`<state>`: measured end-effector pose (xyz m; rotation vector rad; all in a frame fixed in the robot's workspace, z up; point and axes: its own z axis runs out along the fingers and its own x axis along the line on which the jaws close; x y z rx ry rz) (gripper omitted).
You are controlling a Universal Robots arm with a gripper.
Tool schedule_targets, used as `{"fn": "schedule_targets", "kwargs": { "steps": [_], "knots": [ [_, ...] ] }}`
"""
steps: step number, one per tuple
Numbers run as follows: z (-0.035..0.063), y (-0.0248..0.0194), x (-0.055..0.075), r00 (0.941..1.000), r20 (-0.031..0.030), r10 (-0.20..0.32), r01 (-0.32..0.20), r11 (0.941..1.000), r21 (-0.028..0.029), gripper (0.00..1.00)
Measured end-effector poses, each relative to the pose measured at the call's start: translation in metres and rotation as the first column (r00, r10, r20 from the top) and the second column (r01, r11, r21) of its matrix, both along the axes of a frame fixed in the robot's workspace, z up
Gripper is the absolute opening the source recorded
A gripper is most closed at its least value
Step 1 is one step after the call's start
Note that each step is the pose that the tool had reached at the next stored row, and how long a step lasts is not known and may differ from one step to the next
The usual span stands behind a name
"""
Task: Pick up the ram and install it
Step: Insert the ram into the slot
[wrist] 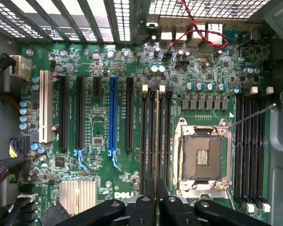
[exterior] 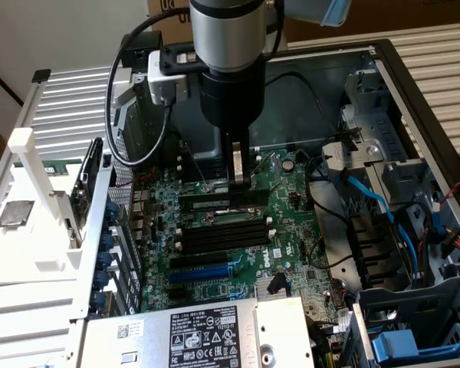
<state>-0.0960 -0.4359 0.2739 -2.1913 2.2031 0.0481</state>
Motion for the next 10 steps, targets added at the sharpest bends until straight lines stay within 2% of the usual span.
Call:
{"fn": "schedule_targets", "kwargs": {
  "steps": [3,4,6,8,10],
  "knots": [
    [-0.0040,-0.0004,-0.0002,1.0000,0.0002,0.000,0.000,1.0000,0.0000,0.13],
    [-0.0045,-0.0004,-0.0005,1.0000,0.0022,0.000,0.000,1.0000,0.0001,0.13],
    [-0.0055,-0.0004,-0.0015,0.9999,0.0102,0.000,0.000,1.0000,0.0000,0.13],
    [-0.0066,-0.0004,-0.0038,0.9998,0.0207,0.000,0.000,1.0000,0.0001,0.13],
    [-0.0078,-0.0004,-0.0052,0.9996,0.0276,0.000,0.000,1.0000,0.0001,0.13]
  ]
}}
